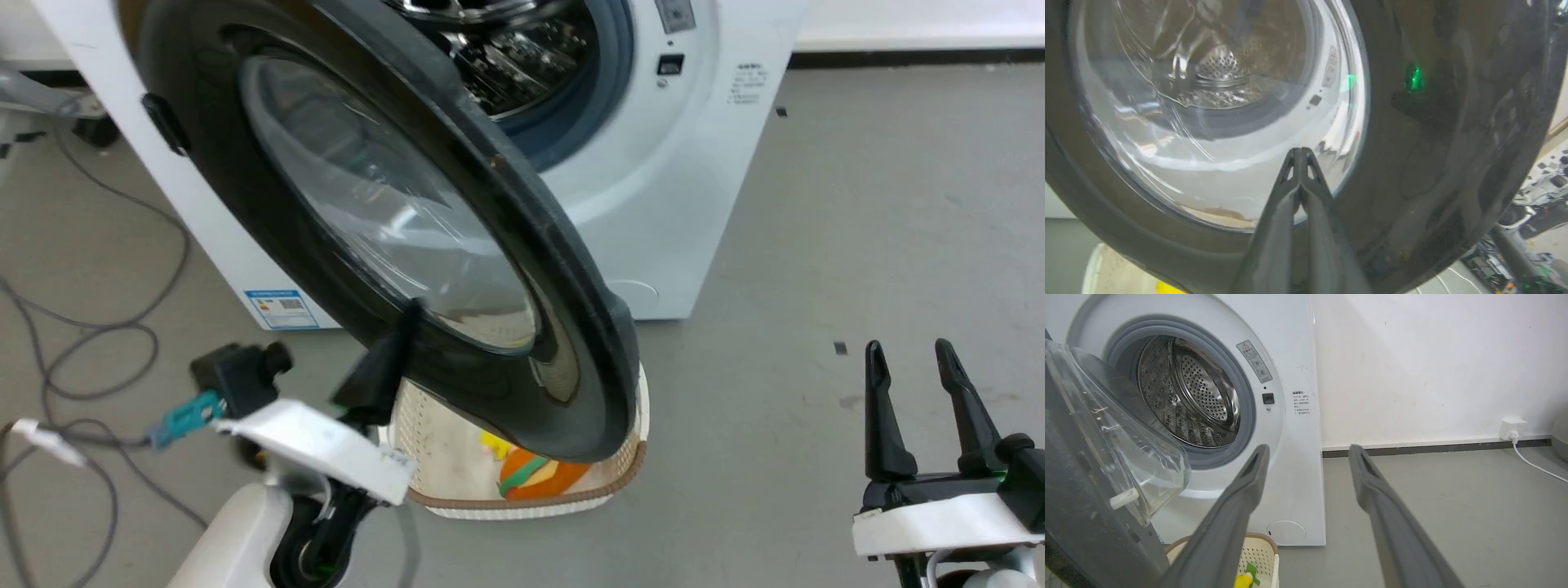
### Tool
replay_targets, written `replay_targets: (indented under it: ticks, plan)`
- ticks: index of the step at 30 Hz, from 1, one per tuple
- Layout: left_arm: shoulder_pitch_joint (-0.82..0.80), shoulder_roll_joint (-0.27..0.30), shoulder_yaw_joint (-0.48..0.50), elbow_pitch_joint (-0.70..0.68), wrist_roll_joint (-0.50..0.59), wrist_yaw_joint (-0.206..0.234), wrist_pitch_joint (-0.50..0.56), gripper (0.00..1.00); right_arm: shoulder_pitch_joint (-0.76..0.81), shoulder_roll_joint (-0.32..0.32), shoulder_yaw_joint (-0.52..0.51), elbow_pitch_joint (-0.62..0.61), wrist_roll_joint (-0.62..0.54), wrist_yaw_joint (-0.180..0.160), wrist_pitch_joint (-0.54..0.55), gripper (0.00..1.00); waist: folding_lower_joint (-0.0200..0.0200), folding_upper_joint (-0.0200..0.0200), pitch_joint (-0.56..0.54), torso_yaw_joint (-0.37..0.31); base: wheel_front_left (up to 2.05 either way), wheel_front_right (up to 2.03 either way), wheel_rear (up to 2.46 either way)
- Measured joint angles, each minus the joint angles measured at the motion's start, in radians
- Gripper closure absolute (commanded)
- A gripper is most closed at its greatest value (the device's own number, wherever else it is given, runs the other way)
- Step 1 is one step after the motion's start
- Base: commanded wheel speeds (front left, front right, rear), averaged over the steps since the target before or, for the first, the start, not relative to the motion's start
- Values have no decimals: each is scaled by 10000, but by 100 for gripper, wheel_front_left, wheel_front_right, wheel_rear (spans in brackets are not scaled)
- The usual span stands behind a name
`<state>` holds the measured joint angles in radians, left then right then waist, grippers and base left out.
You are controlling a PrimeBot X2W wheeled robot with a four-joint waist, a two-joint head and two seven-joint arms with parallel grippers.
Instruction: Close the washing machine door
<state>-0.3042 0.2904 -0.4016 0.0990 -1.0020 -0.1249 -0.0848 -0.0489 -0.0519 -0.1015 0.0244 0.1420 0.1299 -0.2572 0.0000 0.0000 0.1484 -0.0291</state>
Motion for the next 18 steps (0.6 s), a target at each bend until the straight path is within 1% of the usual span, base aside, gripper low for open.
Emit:
replay_targets:
  ticks: [1,2,4,7,8,10,13,14,15,17,18]
  plan:
    - [2,121,-29,303,635,136,-464,100,9,0,-15,-15,-2,0,0,0,0,0,-65,47,0,0,0]
    - [2,207,-35,537,1281,391,-945,100,20,0,-33,-40,-4,0,0,0,0,0,-124,102,0,0,0]
    - [-12,263,-13,853,2280,905,-1438,100,46,2,-92,-84,-12,0,0,0,0,0,-225,222,0,0,0]
    - [-91,430,29,1164,4144,1873,-1689,100,69,0,-167,-182,-27,0,0,0,0,0,-343,406,0,0,0]
    - [-86,447,144,1225,4621,2196,-1707,100,78,0,-151,-205,-29,0,0,0,-1,0,-384,447,0,0,0]
    - [-68,353,675,961,5463,2788,-1714,100,101,2,-123,-265,-33,0,0,0,0,0,-449,498,0,0,0]
    - [276,219,1337,472,6541,3375,-1714,100,217,2,-81,-339,-33,0,0,0,0,0,-565,529,0,0,0]
    - [528,117,1590,307,6765,3505,-1714,55,267,2,-75,-359,-36,0,0,0,0,0,-612,529,0,0,0]
    - [796,36,1756,153,6941,3538,-1714,0,298,4,-123,-372,-81,0,0,0,0,0,-657,521,0,0,0]
    - [1311,-67,1977,-15,7260,3532,-1714,0,378,2,-167,-380,-19,0,0,0,0,0,-752,507,0,0,0]
    - [1538,-107,2044,-48,7394,3480,-1714,0,424,-2,-127,-282,190,0,-4,0,0,0,-802,503,0,0,0]
